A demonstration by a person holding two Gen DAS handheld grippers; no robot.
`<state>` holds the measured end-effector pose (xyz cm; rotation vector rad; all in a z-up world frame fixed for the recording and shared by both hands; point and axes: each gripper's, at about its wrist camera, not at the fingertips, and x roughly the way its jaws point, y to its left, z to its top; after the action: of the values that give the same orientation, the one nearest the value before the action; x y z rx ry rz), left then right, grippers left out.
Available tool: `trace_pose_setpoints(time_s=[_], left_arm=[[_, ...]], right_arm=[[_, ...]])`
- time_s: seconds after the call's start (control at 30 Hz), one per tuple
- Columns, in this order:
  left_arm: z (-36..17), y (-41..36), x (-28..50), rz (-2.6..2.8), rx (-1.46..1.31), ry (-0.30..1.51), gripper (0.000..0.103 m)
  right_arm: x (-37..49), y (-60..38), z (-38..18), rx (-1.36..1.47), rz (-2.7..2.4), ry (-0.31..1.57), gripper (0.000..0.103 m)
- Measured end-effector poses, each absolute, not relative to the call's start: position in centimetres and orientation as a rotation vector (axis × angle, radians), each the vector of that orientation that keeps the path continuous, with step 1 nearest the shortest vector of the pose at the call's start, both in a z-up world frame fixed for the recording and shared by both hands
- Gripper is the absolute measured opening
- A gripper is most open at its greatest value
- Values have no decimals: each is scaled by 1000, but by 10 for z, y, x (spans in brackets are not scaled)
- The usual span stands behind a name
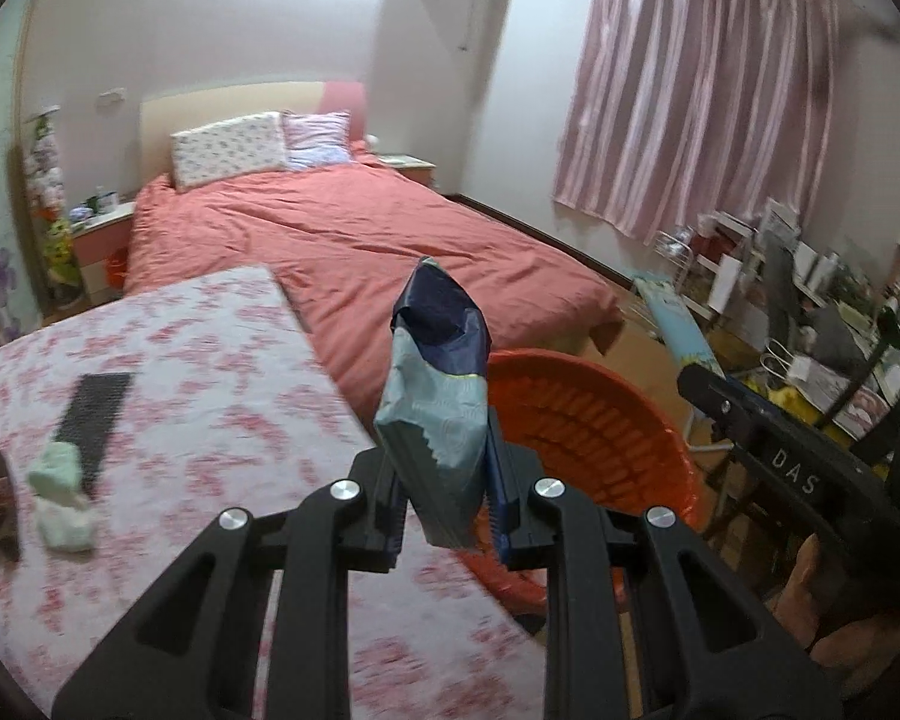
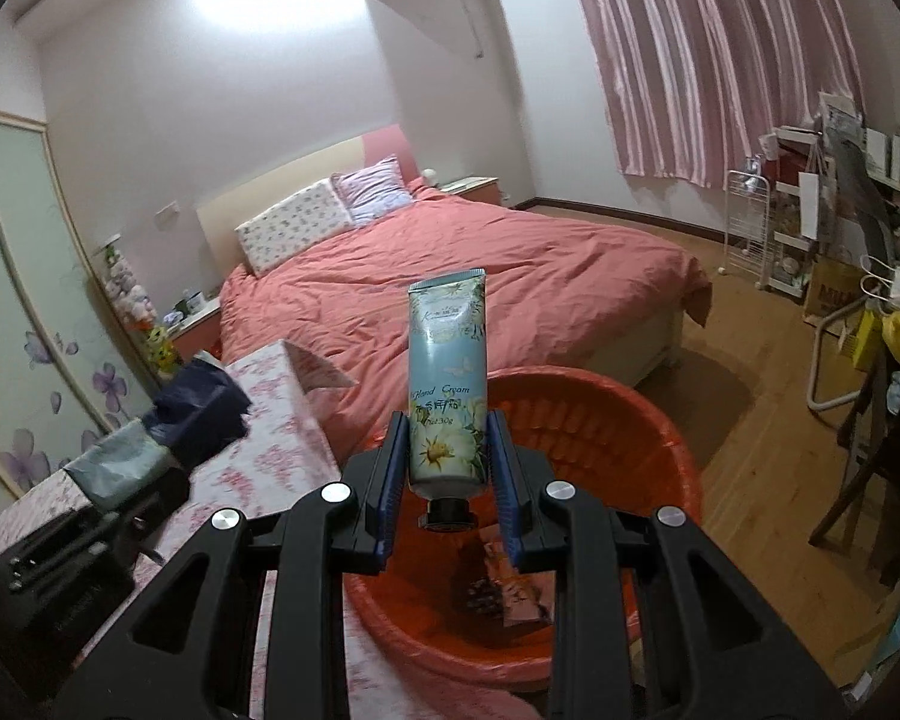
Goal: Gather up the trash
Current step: 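Open the right tool over the orange basket while the left tool releases the snack bag there, then grasp the brown plaid scarf with the left tool while the right tool returns to the bed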
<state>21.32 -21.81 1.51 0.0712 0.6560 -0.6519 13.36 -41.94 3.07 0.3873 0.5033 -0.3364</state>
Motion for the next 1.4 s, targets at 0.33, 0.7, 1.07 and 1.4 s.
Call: trace_pose_setpoints(time_s=[0.33, 0.7, 1.07, 1.4], left_arm=[[-24, -277, 230, -726, 104, 734, 23], [-44, -271, 241, -689, 116, 767, 56], [-39, -196, 256, -489, 131, 751, 72], [-33, -78, 260, -283, 99, 734, 76]], right_arm=[[137, -452, 14, 454, -376, 515, 27], [140, -458, 0, 490, -356, 552, 48], [144, -437, 16, 437, -349, 549, 63], [160, -380, 20, 349, -270, 595, 66]])
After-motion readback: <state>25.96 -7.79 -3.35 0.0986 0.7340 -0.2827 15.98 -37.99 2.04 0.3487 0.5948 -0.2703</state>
